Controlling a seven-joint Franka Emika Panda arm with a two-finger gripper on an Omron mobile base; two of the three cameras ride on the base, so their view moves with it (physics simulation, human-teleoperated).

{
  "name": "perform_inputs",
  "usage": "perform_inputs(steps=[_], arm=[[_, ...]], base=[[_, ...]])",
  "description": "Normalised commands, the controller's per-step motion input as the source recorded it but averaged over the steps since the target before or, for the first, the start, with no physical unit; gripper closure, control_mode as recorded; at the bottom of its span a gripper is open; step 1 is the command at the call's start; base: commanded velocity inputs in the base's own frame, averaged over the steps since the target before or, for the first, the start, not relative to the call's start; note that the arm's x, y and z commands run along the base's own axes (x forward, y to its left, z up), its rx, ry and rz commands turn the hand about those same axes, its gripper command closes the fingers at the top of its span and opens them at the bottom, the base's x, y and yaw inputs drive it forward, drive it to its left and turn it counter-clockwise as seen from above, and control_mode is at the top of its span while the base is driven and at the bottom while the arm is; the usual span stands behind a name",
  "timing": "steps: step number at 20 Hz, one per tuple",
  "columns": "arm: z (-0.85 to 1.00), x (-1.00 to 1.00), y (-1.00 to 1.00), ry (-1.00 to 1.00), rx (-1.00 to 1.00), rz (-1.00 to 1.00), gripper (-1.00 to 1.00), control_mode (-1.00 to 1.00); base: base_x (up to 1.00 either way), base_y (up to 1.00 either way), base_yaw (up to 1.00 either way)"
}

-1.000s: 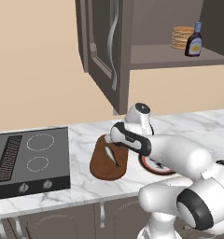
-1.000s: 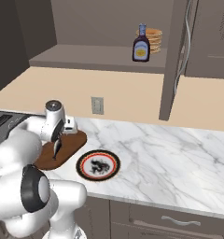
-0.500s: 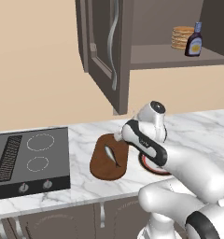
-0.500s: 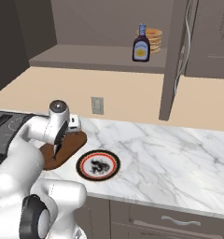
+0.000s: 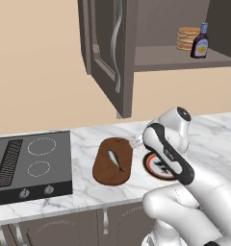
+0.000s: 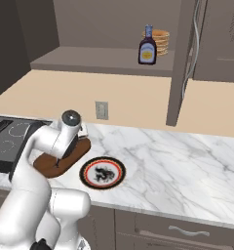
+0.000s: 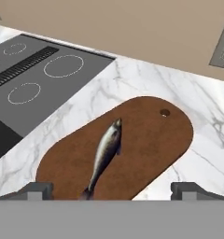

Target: Pick the fish from the plate and place it on the cutting board. Then pick the condiment bottle from the cabinet and place it next to the cutting board.

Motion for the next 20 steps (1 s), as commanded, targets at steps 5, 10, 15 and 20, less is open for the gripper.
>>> perform_inputs(steps=[5, 10, 15, 20], arm=[[0.12, -0.26, -0.13, -0.04, 0.08, 0.22, -1.0, -1.0], [0.2, -0.23, -0.09, -0.09, 0.13, 0.25, -1.0, -1.0], [0.29, -0.21, -0.09, -0.12, 0.16, 0.21, -1.0, -1.0], [0.33, -0.18, -0.1, -0.13, 0.16, 0.18, -1.0, -1.0]], base=[[0.0, 0.0, 0.0], [0.0, 0.0, 0.0], [0.0, 0.0, 0.0], [0.0, 0.0, 0.0]])
